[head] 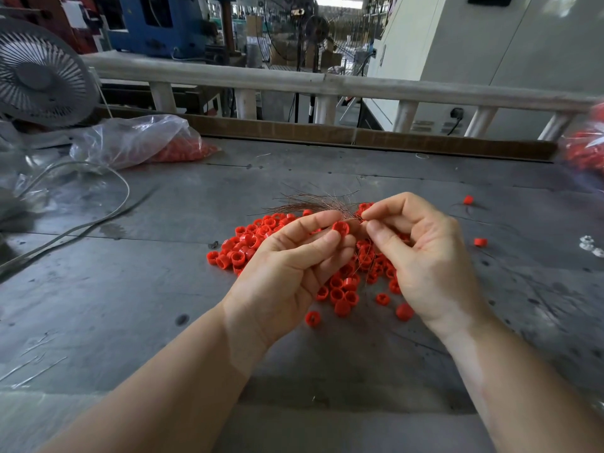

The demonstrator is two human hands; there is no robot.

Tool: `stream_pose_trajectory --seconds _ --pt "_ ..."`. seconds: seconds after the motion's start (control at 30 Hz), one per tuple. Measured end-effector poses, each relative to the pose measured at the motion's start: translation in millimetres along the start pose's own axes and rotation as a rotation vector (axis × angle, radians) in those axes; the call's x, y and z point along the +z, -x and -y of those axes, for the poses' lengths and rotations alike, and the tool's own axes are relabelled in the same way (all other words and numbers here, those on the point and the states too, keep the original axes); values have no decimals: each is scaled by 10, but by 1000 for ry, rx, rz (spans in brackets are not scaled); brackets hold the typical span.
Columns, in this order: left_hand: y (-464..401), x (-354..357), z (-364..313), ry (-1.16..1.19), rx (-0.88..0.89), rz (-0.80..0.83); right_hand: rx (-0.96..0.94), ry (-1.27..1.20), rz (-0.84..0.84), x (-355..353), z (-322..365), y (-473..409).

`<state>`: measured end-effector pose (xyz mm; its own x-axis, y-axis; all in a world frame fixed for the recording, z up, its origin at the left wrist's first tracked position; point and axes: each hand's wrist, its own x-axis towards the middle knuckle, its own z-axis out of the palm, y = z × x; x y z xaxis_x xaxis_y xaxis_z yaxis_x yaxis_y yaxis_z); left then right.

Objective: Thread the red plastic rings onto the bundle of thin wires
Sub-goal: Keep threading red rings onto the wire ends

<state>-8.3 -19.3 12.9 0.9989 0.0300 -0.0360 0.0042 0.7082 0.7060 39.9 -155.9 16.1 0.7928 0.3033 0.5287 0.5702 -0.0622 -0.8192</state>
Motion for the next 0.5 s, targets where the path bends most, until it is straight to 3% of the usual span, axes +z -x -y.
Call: stream_pose_trajectory --seconds 0.5 --pt "7 0 -16 30 -52 7 -34 81 -54 -18 -19 -6"
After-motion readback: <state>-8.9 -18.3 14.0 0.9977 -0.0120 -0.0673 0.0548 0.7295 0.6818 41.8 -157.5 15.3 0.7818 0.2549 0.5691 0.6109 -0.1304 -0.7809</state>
